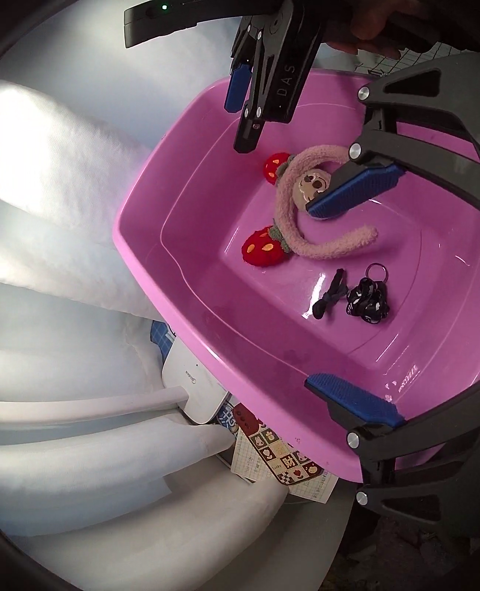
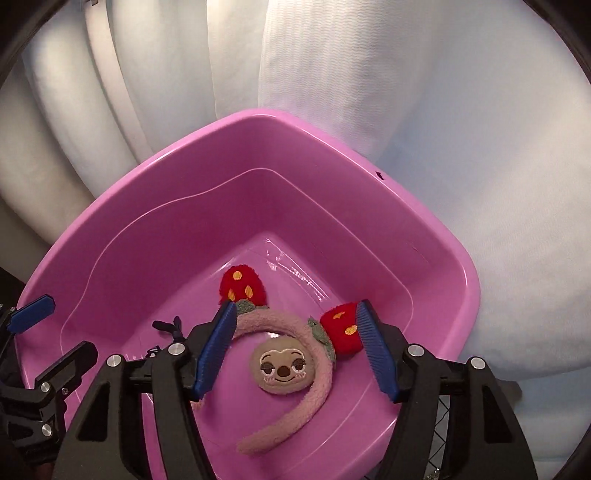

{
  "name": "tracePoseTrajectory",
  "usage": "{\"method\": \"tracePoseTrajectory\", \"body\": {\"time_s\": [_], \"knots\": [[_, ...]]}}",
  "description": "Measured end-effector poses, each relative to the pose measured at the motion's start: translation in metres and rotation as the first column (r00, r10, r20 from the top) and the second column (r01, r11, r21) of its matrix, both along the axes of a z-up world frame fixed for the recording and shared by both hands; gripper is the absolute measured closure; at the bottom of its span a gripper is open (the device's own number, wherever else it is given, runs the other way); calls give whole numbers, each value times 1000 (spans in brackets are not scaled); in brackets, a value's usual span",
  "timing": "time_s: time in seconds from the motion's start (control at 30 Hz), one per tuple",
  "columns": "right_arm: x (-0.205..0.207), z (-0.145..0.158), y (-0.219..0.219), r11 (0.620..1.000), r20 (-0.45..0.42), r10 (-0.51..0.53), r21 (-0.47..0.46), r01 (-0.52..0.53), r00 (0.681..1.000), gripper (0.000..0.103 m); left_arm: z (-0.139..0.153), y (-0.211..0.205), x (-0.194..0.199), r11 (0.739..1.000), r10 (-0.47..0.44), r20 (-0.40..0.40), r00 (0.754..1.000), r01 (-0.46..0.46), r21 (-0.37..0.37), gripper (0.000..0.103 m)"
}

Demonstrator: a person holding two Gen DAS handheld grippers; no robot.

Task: Organize jewelry
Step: 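Open both tools to drop the headband and hair tie into the tub, then withdraw both open tools from the tub back over the table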

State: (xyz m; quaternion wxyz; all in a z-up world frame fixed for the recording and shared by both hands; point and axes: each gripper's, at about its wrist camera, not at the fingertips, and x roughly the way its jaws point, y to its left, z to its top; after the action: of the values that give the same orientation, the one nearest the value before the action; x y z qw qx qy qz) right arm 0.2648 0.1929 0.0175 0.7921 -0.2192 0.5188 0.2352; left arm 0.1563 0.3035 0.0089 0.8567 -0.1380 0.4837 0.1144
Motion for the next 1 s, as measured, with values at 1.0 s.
{"method": "tracePoseTrajectory", "body": {"time_s": [1.0], "knots": [[-86,67,-99,978,64,-67,201,53,996,36,42,-55,-76,995,36,83,996,-43,88,10]]}}
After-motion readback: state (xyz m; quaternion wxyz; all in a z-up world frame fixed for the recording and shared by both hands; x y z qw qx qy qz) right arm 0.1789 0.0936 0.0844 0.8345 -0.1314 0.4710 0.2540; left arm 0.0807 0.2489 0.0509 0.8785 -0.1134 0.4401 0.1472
